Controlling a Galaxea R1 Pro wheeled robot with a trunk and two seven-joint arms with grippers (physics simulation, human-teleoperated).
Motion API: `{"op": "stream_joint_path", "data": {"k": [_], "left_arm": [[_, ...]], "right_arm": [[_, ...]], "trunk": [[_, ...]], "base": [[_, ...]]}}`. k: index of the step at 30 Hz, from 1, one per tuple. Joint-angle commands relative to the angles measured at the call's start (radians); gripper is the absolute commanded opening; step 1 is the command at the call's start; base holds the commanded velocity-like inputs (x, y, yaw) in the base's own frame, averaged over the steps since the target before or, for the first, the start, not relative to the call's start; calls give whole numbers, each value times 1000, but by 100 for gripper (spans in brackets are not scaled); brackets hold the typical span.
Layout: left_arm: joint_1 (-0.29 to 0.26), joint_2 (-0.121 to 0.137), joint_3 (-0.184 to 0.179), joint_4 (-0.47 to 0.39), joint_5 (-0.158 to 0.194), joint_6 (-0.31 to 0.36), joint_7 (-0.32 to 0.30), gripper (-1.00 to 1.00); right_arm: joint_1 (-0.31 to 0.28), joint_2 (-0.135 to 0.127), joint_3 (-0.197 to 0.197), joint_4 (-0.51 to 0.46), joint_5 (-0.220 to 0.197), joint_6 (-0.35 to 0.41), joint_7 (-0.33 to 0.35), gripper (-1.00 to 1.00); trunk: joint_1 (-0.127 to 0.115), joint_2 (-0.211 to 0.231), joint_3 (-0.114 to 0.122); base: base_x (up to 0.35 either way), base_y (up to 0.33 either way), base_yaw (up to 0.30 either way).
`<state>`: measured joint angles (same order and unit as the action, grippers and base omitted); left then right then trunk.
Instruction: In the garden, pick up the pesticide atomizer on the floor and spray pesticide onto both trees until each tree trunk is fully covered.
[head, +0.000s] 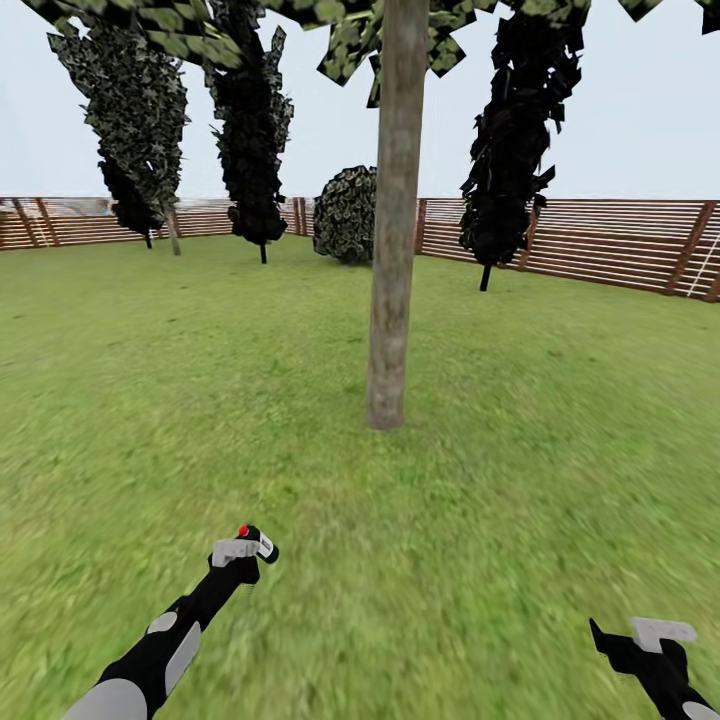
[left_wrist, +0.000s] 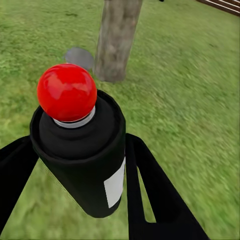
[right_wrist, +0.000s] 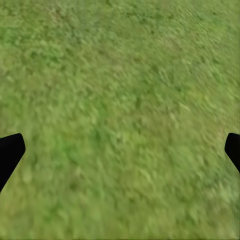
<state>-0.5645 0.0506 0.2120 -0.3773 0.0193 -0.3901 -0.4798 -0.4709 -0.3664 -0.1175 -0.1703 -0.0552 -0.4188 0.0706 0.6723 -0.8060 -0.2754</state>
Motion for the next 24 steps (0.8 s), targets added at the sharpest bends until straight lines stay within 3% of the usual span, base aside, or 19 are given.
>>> {"op": "stream_joint_path", "data": {"k": [1,24], "left_arm": [[0,0,0,0,-1,-1,4,-100],[0,0,-6,0,-4,4,4,-100]], "right_arm": [[0,0,0,0,0,0,0,100],[0,1,1,0,0,0,0,100]], "trunk": [[0,0,0],[0,0,0]], "base": [[350,-75,0],[350,-20,0]]}}
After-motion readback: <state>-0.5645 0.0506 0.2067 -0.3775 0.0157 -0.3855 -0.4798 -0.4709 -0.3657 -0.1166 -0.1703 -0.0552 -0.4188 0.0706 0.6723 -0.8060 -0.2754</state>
